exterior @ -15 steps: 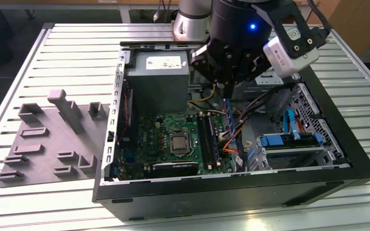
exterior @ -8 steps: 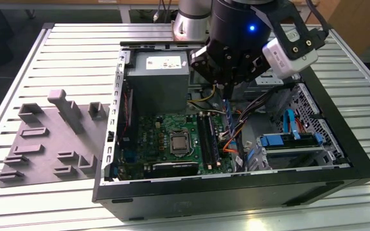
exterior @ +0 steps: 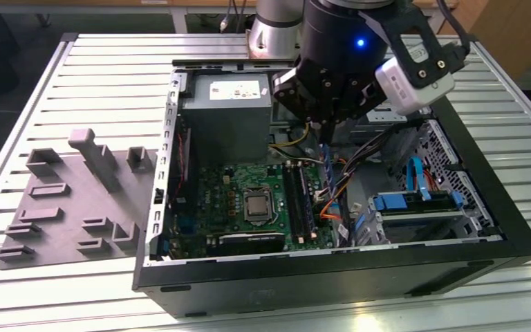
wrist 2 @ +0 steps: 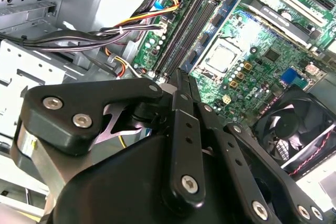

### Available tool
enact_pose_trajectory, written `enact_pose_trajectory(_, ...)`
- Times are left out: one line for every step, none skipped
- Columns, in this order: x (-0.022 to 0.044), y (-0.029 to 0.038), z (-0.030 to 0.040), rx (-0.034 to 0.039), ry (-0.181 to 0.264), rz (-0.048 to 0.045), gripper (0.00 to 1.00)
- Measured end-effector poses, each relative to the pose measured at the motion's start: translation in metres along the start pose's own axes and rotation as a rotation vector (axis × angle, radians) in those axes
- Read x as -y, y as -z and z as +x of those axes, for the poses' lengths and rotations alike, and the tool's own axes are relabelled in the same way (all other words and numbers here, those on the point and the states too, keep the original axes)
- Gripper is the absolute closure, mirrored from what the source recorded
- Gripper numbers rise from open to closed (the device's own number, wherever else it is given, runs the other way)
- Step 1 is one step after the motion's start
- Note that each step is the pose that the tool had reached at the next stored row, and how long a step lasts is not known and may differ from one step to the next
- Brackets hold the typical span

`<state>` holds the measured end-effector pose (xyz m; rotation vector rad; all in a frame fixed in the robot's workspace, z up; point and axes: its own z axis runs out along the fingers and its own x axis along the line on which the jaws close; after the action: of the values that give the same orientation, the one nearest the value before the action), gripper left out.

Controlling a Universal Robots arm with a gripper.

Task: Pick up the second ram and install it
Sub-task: 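Insert the second ram into the second slot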

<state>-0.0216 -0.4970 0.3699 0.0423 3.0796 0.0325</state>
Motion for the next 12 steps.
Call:
enact_pose_trajectory(0.0000, -0.0003, 0.0001, 0.0000, 0.000, 0.0000, 0.88)
enact_pose_trajectory(0.0000, -0.0005, 0.0001, 0.0000, 0.000, 0.0001, 0.88)
enact_pose_trajectory(0.0000, -0.0008, 0.0001, 0.0000, 0.000, 0.0000, 0.88)
enact_pose_trajectory(0.0000, -0.0011, 0.0002, 0.0000, 0.000, 0.0000, 0.88)
enact_pose_trajectory(0.0000, -0.0014, 0.0002, 0.0000, 0.000, 0.0001, 0.88)
enact_pose_trajectory(0.0001, -0.0016, 0.0003, 0.0000, 0.000, 0.0001, 0.88)
enact_pose_trajectory(0.0001, -0.0019, 0.0003, 0.0000, 0.000, 0.0000, 0.88)
enact_pose_trajectory(0.0001, -0.0022, 0.0004, 0.0000, 0.000, 0.0000, 0.88)
enact_pose_trajectory(0.0001, -0.0025, 0.0004, 0.0000, 0.000, 0.0000, 0.88)
enact_pose_trajectory(0.0001, -0.0028, 0.0005, 0.0000, 0.000, 0.0000, 0.88)
enact_pose_trajectory(0.0001, -0.0030, 0.0005, 0.0000, 0.000, 0.0001, 0.88)
enact_pose_trajectory(0.0001, -0.0033, 0.0006, 0.0000, 0.000, 0.0001, 0.88)
